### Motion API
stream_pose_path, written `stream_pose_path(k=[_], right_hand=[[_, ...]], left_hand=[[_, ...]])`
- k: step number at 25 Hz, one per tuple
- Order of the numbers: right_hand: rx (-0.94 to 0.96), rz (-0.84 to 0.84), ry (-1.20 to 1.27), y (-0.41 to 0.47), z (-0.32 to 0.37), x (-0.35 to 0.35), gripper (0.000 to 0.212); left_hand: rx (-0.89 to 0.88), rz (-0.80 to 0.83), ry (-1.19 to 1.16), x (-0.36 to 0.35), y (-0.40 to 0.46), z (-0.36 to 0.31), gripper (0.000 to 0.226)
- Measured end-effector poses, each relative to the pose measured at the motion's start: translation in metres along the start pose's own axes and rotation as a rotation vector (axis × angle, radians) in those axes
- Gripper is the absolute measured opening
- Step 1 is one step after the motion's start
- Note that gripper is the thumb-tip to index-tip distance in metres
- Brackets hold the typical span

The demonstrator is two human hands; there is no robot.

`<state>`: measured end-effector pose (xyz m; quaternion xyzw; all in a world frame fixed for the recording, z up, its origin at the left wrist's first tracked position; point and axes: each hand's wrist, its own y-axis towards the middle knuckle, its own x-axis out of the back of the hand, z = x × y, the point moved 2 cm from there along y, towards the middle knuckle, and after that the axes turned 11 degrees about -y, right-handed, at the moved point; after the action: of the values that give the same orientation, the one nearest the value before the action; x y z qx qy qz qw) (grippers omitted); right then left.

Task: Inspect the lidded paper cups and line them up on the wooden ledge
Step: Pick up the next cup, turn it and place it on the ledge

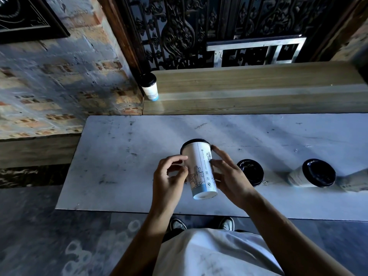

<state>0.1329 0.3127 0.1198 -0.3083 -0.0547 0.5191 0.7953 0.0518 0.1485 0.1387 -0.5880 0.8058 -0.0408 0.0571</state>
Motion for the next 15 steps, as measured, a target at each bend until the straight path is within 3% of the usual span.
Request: stream_pose_path(k=[4,7,11,15], right_hand=[[-0.003,-0.005,0.039,-0.0005,-0.0005,-0.0005,0.057],[0.008,0.026,0.054,-0.0004,-0.0030,-0.0009,0.062],[0.022,0.008,0.092,0.0022,-0.0067,0.0030,0.040],[0.038,0.016,0.109,0.0045,-0.0066,0.0087,0.046]], left_hand=[[-0.076,0.068,0.030,0.0002,-0.0027,-0.0012,0.046],[-0.080,0.063,-0.019,-0.0022,-0.0057,-0.0017,0.041],[-0.007,0.001,-0.072,-0.0025,-0.0062,0.0024,0.026],[0.061,-0.016,-0.091,-0.0005,-0.0064,0.0044,0.010]])
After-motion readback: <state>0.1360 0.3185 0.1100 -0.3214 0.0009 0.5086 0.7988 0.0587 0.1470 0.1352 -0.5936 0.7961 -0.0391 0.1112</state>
